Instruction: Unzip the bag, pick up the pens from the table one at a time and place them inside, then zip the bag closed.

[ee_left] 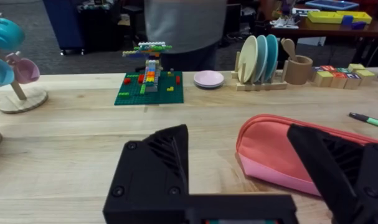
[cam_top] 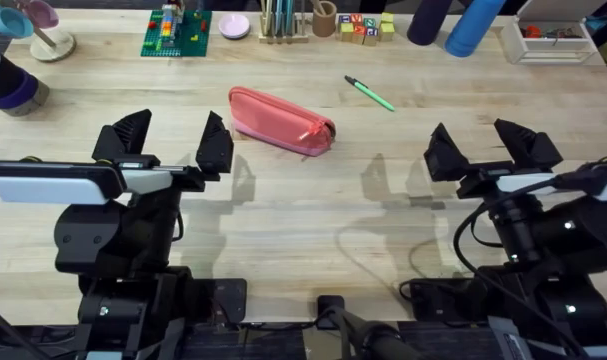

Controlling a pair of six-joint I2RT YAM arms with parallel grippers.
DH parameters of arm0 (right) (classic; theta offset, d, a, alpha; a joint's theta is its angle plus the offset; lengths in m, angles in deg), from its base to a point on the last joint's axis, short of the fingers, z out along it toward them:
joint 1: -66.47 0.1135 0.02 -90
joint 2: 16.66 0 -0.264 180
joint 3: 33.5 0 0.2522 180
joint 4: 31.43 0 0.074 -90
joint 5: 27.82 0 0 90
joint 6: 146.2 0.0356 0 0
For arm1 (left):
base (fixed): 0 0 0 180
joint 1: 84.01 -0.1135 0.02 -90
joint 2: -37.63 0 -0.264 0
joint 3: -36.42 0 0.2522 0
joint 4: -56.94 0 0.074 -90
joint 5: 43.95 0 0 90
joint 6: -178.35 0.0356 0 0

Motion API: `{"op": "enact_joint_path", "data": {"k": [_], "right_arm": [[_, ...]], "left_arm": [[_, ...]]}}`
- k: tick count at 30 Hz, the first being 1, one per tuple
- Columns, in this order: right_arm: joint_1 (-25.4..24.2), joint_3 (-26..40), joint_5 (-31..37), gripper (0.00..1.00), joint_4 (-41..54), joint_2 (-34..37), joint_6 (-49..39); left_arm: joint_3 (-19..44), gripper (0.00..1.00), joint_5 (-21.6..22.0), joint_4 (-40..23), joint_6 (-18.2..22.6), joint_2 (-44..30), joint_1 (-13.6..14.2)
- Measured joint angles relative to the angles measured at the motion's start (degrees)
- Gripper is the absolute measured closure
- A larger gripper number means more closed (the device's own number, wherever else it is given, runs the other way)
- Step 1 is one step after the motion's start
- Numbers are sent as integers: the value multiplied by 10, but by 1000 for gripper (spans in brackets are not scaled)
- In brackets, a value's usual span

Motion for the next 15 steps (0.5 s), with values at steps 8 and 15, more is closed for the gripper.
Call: {"op": "enact_joint_path", "data": {"k": [8, 15], "right_arm": [[0, 0, 1, 5, 3, 0, 0], [0, 0, 1, 5, -2, 0, 0]], "left_arm": [[0, 7, 0, 1, 0, 0, 0], [0, 7, 0, 3, 0, 0, 0]]}}
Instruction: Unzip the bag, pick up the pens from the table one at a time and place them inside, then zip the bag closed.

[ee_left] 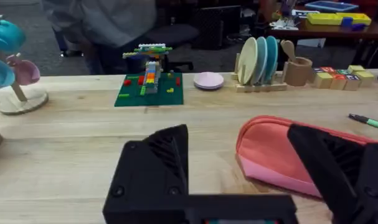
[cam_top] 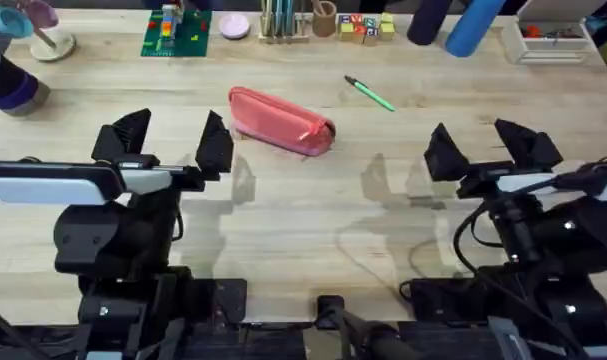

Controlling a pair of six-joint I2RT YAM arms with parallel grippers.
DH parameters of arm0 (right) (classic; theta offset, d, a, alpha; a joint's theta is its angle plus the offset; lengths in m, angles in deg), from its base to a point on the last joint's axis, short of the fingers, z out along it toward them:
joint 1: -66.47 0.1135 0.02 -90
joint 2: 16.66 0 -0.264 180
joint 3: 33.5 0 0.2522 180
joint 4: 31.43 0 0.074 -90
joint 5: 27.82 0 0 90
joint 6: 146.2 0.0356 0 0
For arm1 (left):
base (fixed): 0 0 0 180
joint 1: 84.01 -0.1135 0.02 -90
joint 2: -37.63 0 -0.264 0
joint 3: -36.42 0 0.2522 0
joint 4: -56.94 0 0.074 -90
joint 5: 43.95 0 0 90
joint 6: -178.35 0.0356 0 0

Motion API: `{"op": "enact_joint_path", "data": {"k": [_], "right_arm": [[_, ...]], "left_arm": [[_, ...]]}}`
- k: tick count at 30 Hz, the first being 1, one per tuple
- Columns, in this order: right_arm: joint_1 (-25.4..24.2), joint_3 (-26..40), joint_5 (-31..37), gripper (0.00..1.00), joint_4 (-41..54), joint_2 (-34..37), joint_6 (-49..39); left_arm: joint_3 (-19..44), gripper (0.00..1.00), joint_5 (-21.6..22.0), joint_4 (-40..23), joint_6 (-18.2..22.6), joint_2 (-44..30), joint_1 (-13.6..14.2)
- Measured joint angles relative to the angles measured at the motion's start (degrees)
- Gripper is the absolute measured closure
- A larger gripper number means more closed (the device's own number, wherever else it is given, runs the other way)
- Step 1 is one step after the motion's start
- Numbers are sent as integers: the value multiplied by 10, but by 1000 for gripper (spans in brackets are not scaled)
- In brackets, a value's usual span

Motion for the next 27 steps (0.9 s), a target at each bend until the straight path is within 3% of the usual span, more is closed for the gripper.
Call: {"op": "enact_joint_path", "data": {"k": [6, 11, 17, 27], "right_arm": [[0, 5, 5, 5, 13, 0, 0], [0, 60, 20, 5, 86, 30, 0], [0, 198, 26, 5, 174, 152, 0], [0, 471, 26, 5, 343, 397, 0]], "left_arm": [[20, 7, 3, -44, 0, -1, 0], [110, 8, 9, -111, 0, -54, 0], [248, 10, 10, -147, 0, -193, 0], [502, 9, -20, -313, 0, -431, 0]]}}
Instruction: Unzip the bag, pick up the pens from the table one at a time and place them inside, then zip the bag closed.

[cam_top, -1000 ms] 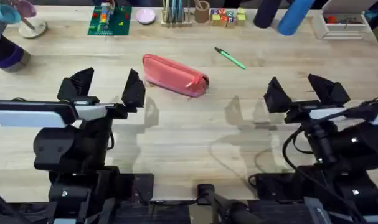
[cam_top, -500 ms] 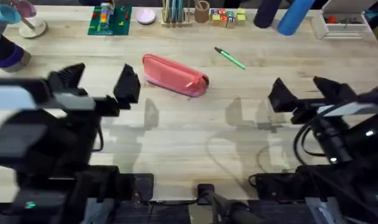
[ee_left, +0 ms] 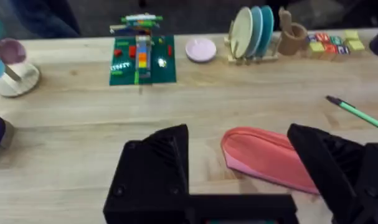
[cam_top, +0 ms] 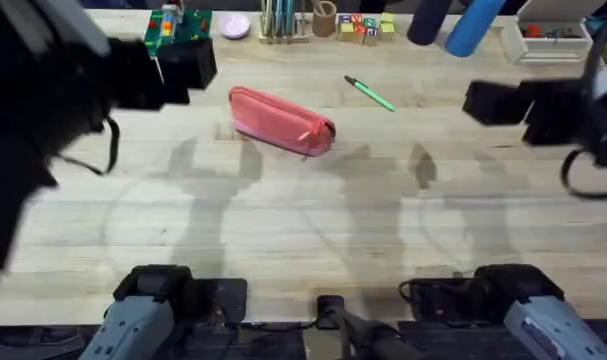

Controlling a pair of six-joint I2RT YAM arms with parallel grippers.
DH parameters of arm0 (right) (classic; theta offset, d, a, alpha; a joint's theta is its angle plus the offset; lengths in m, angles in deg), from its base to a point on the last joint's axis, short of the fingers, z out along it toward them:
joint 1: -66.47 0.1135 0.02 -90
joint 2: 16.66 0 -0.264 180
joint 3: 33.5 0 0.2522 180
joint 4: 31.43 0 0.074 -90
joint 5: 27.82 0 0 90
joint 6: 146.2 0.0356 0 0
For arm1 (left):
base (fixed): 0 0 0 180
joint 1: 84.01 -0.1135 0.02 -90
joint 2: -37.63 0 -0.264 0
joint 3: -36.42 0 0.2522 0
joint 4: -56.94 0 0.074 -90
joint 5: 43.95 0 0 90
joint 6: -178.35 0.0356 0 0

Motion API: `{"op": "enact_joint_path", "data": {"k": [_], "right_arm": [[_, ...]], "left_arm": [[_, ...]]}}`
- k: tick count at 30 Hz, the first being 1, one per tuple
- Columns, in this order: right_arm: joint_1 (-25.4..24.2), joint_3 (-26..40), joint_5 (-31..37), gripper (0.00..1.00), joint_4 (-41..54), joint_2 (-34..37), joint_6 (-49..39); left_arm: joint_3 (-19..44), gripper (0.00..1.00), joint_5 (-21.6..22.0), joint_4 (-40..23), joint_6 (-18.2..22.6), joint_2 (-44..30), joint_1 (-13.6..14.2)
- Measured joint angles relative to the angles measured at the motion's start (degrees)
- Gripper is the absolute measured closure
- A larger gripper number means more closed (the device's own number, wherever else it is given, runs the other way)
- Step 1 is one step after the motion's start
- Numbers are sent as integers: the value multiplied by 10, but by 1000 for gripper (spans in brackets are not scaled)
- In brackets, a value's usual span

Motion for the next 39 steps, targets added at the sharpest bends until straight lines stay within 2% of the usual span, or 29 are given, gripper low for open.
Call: {"op": "enact_joint_path", "data": {"k": [6, 11, 32, 36, 39], "right_arm": [[0, 108, 0, 6, 75, 78, 0], [0, 143, 0, 6, 93, 101, 0], [0, 144, 0, 5, 94, 101, 0], [0, 144, 0, 8, 94, 101, 0], [0, 144, 0, 5, 94, 101, 0]], "left_arm": [[113, 10, -8, -94, 2, -84, 0], [158, 8, -9, -129, 4, -118, 0], [162, 8, -10, -152, 36, -132, 0], [162, 8, -13, -152, 73, -132, 0], [162, 10, -27, -152, 126, -132, 0]]}}
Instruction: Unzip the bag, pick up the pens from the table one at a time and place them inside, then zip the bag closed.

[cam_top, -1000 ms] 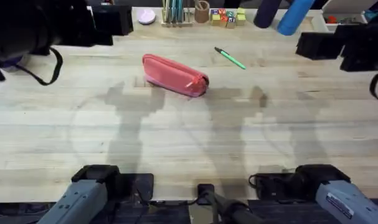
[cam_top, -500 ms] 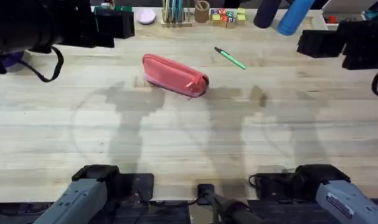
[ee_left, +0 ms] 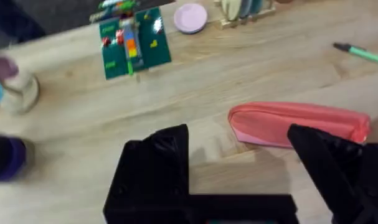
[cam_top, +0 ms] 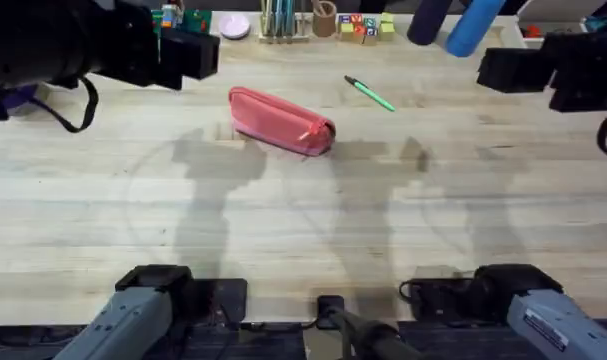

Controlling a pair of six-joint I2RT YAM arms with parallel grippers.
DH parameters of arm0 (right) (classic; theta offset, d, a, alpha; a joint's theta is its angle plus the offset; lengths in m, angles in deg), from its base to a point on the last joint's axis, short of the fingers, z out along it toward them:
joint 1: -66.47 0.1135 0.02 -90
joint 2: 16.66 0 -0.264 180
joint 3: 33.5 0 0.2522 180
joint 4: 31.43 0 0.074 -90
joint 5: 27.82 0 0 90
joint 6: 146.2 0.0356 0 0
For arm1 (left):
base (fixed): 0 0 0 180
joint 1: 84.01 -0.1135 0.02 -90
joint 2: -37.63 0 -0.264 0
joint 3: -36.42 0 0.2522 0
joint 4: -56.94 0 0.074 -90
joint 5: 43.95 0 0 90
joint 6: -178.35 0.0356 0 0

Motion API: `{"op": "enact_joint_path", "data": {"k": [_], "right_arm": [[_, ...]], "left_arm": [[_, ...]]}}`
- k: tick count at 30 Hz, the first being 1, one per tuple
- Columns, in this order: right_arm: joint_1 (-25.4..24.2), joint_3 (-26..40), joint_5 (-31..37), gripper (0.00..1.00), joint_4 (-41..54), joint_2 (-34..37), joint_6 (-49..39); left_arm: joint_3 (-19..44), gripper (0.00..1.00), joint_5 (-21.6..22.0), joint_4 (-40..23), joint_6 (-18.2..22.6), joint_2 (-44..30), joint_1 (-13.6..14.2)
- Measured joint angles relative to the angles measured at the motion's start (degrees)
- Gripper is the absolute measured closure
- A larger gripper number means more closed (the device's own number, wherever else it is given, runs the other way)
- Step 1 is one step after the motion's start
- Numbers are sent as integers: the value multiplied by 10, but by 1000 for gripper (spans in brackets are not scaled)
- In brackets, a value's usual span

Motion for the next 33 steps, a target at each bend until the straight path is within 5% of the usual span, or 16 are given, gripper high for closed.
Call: {"op": "enact_joint_path", "data": {"k": [1, 9, 25, 33], "right_arm": [[0, 0, 0, 6, 0, 0, 0], [0, 0, 0, 5, 0, 0, 0], [0, 0, -15, 6, 0, 0, 0], [0, 0, -17, 5, 0, 0, 0]], "left_arm": [[0, 10, -17, 0, 59, 0, 0], [0, 10, -78, 0, 158, -39, -12], [0, 10, -274, 0, 385, -125, -187], [0, 9, -335, 19, 532, -216, -217]]}}
